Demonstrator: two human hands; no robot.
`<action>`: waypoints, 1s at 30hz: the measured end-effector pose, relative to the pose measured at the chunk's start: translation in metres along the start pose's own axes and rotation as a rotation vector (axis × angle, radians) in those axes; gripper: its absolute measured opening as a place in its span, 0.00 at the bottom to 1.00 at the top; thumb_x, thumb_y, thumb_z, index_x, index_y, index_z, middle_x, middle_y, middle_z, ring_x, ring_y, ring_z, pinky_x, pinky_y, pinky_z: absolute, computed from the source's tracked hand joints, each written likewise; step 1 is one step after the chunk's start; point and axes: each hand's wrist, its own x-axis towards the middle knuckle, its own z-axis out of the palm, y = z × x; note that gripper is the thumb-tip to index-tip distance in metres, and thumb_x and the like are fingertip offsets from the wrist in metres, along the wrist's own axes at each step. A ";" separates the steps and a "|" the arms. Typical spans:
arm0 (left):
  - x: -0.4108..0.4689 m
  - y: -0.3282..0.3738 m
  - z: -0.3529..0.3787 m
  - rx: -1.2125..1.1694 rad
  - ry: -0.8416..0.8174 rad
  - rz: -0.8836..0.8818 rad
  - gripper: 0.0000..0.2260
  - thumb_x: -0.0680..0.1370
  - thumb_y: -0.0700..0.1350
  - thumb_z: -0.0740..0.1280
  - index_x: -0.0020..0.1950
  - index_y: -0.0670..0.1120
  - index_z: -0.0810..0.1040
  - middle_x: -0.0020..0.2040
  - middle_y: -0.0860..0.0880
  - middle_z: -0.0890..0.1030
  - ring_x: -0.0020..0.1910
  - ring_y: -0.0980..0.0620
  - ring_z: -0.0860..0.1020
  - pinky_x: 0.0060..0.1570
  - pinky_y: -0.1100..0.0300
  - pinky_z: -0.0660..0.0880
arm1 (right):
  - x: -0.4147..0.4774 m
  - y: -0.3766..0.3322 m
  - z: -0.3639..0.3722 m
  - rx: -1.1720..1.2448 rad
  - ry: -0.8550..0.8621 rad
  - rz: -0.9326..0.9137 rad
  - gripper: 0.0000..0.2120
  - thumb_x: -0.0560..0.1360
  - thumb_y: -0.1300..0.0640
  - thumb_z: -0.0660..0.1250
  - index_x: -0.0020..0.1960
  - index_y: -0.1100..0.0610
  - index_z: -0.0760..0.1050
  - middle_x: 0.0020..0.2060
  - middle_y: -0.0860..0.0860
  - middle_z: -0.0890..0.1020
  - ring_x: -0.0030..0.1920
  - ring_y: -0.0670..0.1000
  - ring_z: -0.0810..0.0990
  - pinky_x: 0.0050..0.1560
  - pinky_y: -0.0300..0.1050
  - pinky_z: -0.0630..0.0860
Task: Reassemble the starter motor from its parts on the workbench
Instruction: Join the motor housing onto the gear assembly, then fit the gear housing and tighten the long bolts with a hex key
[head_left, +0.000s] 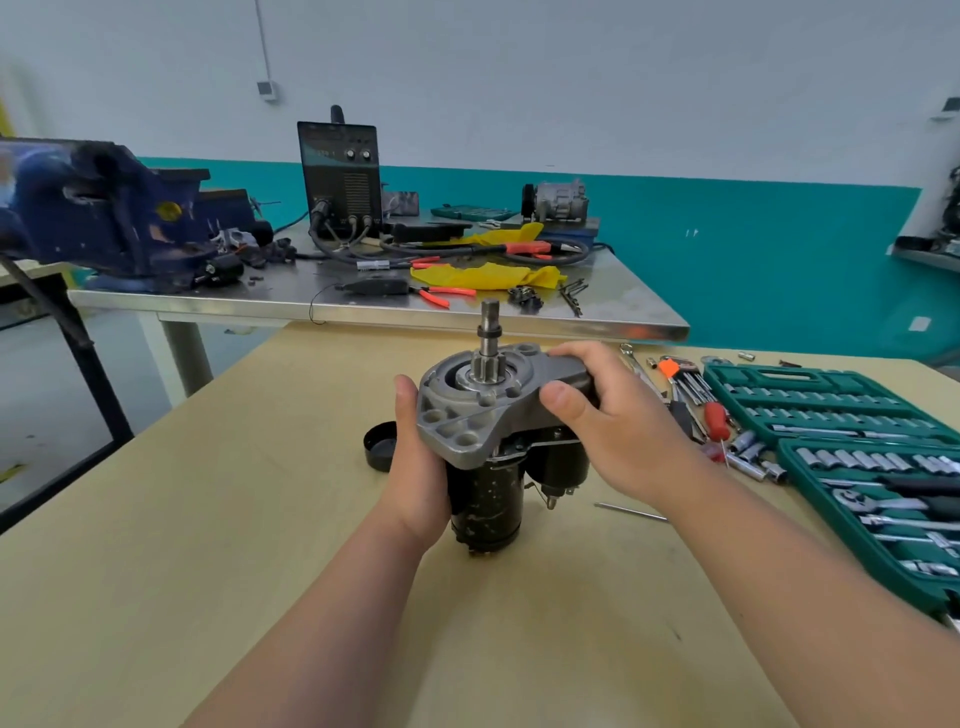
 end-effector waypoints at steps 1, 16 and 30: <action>0.000 0.001 -0.001 -0.014 -0.008 0.003 0.38 0.71 0.70 0.47 0.68 0.47 0.73 0.63 0.46 0.81 0.65 0.48 0.77 0.69 0.51 0.67 | 0.001 -0.001 0.001 0.000 0.002 -0.002 0.14 0.78 0.43 0.62 0.62 0.37 0.62 0.47 0.29 0.69 0.48 0.20 0.67 0.41 0.19 0.65; -0.003 0.010 -0.010 -0.061 -0.058 -0.067 0.40 0.70 0.70 0.47 0.68 0.45 0.73 0.65 0.42 0.79 0.66 0.46 0.76 0.69 0.52 0.69 | 0.004 0.001 0.003 -0.002 -0.049 0.004 0.15 0.75 0.42 0.66 0.59 0.33 0.66 0.48 0.28 0.71 0.49 0.24 0.70 0.42 0.30 0.67; 0.001 0.026 -0.015 -0.311 0.014 -0.213 0.26 0.69 0.57 0.61 0.61 0.44 0.78 0.55 0.43 0.83 0.50 0.45 0.81 0.51 0.53 0.74 | 0.012 -0.010 0.035 0.560 0.030 0.407 0.11 0.64 0.33 0.61 0.40 0.33 0.79 0.35 0.43 0.85 0.39 0.46 0.84 0.50 0.53 0.77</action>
